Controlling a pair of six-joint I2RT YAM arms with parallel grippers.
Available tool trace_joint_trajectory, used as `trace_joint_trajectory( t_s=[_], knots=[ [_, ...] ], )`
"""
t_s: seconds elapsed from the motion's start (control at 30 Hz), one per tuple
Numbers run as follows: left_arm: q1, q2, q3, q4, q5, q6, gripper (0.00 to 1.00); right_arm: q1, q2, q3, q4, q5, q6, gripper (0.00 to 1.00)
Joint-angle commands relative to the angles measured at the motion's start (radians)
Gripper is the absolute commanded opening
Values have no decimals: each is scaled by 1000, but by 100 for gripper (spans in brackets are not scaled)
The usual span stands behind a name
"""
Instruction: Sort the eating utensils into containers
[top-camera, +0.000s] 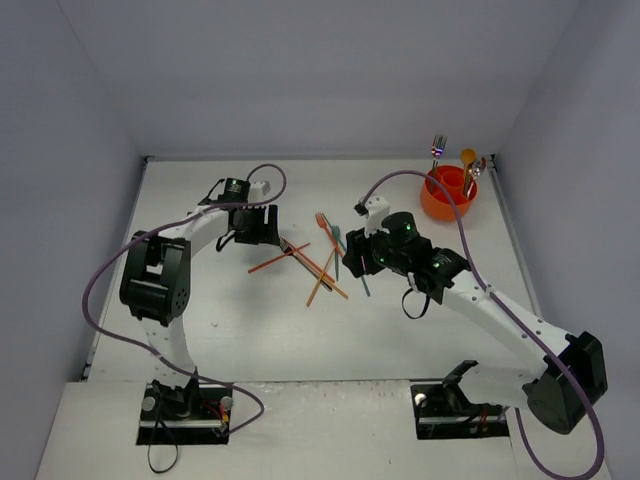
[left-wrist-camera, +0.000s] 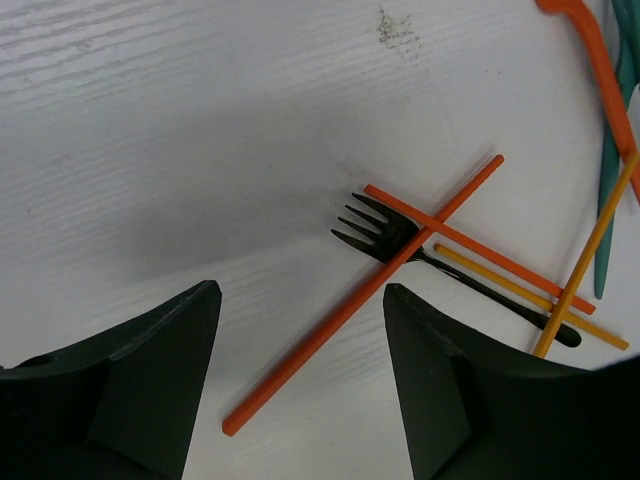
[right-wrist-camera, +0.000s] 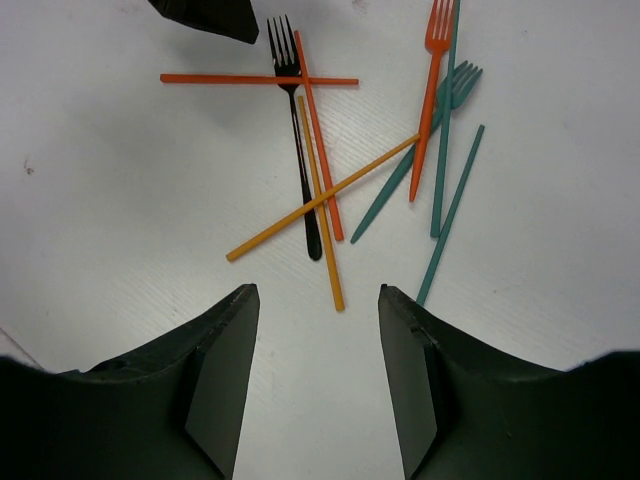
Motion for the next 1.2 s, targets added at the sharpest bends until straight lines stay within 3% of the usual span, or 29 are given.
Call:
trace_joint_trajectory(
  t_s=[0.0,0.37,0.73,1.17],
  knots=[
    [13,54,106,-25,126,97,61,-17,-110,-50,25,1,44,49],
    [28,162,142,5,224,96,34,-33,-222,-104,-2,-3,80,49],
    [27,195,138,39,284,67,30,-33,-257,-119,-30,3,89,50],
    [25,176,151,45,287,56,7,-35,-252,-119,-47,10,78,50]
  ],
)
